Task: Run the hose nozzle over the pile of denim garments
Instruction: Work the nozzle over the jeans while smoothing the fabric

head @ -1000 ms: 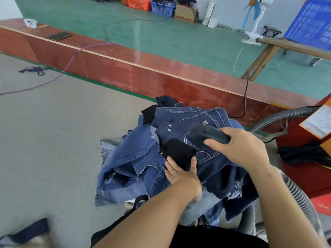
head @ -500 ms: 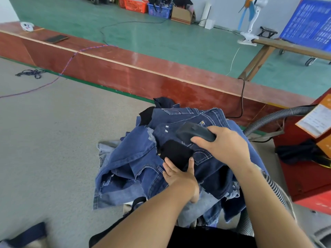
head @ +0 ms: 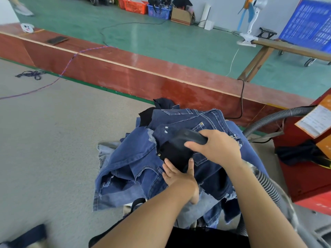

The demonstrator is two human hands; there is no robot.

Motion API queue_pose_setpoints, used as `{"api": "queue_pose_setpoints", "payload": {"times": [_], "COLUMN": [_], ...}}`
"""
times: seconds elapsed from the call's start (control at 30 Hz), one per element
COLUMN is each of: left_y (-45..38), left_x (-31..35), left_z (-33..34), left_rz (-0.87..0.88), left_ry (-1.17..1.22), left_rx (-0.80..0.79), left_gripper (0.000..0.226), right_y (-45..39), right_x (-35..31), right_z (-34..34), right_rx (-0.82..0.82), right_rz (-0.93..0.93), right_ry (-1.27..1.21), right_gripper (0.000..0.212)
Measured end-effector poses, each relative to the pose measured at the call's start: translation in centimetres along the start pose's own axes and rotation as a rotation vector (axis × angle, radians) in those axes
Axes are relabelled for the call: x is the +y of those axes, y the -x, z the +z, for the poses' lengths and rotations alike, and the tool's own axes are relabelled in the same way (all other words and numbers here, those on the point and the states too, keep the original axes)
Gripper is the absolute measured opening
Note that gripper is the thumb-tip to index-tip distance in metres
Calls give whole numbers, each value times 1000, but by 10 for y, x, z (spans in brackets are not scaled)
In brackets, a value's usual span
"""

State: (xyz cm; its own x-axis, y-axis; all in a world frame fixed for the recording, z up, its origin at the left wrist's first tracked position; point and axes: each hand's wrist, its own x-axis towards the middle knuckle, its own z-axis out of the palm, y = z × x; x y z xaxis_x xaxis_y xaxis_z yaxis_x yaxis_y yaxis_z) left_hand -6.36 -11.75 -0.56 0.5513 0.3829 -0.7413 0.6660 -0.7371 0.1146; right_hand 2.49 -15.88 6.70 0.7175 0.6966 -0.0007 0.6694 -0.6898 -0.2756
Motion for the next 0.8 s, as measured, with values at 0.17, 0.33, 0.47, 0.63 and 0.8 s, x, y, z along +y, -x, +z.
{"api": "queue_pose_setpoints", "payload": {"times": [0.17,0.33,0.47,0.63,0.8], "left_y": [3,-17,-26,-26,13], "left_x": [-31,-80,-71,-61,-67], "left_z": [-25,-32,-32,-70,-181], "left_rz": [89,-265,-201,-184,48], "left_ry": [449,1027,1426,1794,1535], "left_rx": [260,508,513,592,902], "left_gripper": [64,55,57,28,18], "right_y": [-1,5,8,14,26], "right_x": [10,32,45,61,80], "right_z": [-39,-55,-64,-79,-92], "right_rx": [327,430,442,521,665], "right_rz": [128,301,326,366,495], "right_ry": [-404,-447,-439,-519,-607], "right_gripper": [34,34,35,41,50]}}
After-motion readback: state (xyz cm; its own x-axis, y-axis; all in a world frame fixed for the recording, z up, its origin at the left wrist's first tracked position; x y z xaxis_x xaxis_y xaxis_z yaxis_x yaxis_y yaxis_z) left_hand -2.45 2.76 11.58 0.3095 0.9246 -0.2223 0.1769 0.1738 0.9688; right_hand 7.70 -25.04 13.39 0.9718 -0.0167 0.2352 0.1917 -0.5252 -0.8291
